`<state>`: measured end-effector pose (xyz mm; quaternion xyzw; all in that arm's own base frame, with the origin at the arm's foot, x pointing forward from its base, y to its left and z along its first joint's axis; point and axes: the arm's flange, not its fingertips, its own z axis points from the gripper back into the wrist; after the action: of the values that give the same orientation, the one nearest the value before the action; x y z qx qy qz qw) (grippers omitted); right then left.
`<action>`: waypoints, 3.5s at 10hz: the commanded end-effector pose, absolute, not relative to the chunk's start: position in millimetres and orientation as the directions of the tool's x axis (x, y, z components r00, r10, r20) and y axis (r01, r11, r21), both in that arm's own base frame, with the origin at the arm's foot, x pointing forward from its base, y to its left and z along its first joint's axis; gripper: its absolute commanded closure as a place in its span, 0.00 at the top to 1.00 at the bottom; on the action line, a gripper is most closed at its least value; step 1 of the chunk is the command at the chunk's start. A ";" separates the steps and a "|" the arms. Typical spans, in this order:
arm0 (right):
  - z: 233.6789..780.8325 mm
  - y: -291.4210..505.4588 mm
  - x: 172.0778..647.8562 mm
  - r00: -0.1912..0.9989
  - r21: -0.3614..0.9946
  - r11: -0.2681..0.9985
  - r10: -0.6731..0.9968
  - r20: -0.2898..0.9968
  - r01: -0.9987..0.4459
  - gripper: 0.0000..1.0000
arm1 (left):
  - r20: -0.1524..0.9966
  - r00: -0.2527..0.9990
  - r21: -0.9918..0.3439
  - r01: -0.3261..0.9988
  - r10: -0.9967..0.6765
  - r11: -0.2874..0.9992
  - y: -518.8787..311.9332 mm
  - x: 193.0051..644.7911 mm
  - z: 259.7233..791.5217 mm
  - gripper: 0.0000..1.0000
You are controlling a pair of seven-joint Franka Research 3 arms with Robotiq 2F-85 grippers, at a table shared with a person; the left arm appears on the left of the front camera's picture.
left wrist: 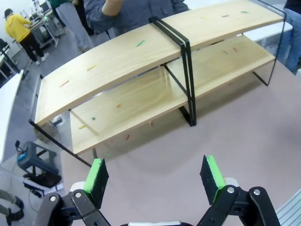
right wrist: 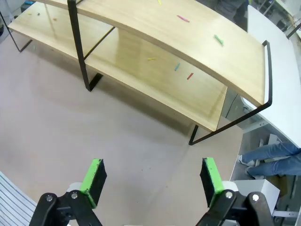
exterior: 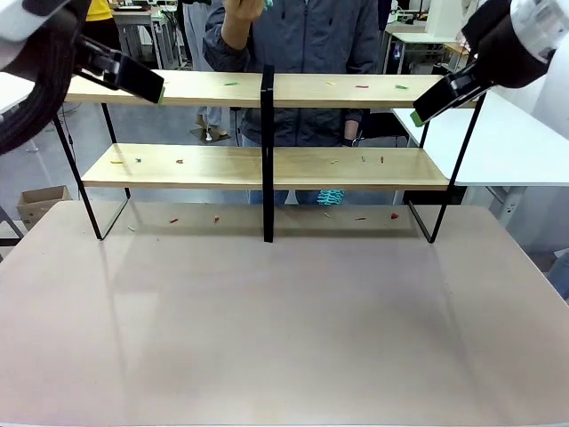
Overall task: Clean the shelves.
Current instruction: Pick up the Duster when the human hands it over.
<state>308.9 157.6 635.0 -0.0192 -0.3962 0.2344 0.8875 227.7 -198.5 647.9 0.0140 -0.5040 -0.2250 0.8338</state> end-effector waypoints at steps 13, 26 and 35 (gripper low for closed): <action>634.5 170.8 283.7 0.554 -0.254 0.864 0.479 0.681 -0.435 1.00 | 0.856 0.378 0.225 0.340 -0.352 0.913 -189.3 233.5 650.2 1.00; 655.0 205.0 163.2 0.533 0.111 0.938 0.086 0.842 -0.327 1.00 | 0.856 0.378 0.225 0.340 -0.352 0.913 -189.3 233.5 650.2 1.00; 660.0 208.0 175.9 0.485 0.077 0.938 0.104 0.868 -0.339 1.00 | 0.856 0.378 0.225 0.340 -0.352 0.913 -189.3 233.5 650.2 1.00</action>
<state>170.0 204.6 659.9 0.1234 -0.4832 0.1273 0.8574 233.2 -190.1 650.1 0.0043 -0.5169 -0.2075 0.8305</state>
